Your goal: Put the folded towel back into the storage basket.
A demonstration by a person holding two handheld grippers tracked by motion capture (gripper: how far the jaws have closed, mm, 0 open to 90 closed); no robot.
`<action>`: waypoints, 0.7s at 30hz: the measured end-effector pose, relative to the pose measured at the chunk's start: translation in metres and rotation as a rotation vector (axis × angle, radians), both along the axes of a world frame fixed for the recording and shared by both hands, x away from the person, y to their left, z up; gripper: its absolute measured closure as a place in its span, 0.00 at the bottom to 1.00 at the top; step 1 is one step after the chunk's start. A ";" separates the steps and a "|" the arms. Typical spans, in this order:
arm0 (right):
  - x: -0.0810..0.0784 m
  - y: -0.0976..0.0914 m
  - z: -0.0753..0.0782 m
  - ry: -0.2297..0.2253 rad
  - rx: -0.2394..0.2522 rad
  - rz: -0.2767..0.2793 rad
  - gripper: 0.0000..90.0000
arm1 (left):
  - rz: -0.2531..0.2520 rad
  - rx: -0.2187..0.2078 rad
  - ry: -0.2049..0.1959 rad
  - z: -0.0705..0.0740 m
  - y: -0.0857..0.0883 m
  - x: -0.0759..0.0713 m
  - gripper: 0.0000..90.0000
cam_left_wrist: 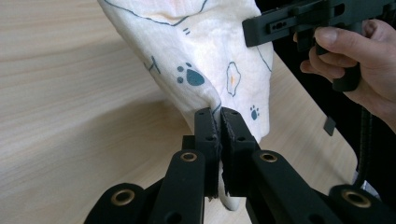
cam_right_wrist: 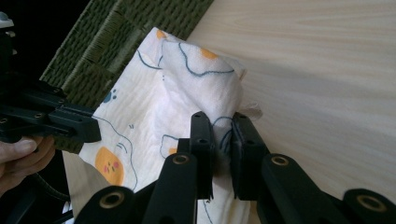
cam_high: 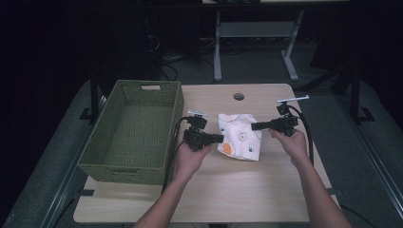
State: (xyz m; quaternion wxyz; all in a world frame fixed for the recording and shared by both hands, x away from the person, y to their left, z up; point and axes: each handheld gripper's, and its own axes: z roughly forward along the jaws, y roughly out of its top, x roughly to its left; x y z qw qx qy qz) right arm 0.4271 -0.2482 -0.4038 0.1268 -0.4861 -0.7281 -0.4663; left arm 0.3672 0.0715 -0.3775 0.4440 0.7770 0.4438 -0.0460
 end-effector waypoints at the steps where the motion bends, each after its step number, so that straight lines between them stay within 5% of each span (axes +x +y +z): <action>1: 0.001 0.002 0.004 -0.008 0.000 0.003 0.90 | 0.000 0.000 -0.004 0.003 0.001 0.000 0.97; 21: 0.007 0.024 0.039 -0.036 0.015 0.022 0.90 | 0.003 -0.020 -0.046 0.043 0.036 0.001 0.97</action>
